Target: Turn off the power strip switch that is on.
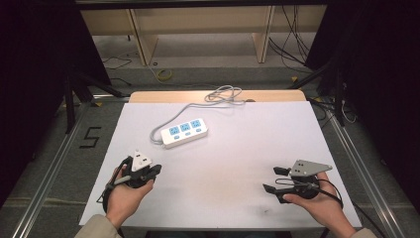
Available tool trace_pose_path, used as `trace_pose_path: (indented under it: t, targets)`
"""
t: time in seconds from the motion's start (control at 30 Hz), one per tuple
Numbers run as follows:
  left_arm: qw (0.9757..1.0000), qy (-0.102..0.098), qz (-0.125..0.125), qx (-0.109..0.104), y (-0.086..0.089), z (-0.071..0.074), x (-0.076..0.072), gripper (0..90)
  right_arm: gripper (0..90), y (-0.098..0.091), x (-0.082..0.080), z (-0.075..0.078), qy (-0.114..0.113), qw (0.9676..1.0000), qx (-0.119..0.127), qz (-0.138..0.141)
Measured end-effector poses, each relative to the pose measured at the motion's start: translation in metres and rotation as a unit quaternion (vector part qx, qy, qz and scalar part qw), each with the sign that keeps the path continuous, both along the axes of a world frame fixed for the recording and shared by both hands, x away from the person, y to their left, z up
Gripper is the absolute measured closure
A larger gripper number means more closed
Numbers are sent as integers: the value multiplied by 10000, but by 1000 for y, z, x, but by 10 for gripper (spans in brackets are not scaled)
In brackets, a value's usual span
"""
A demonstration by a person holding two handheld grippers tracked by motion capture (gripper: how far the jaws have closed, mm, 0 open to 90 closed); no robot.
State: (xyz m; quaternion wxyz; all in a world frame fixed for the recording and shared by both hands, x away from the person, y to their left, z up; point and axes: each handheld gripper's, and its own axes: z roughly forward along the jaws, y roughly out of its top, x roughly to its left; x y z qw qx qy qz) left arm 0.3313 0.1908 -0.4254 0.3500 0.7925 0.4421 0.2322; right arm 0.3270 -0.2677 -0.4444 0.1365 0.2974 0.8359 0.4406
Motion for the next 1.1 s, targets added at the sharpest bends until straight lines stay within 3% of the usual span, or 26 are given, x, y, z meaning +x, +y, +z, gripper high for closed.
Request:
trace_pose_path:
  t: [0.37, 1.1]
  targets:
    - [9999, -80, 102, 66, -4, 9, 23, 899, 295, 2, 0, -1, -2, 10000, 2, 25]
    - [9998, -116, 39, 181, -25, 26, 58, 900, 295, 2, 1, -1, 26, 10000, -17, 34]
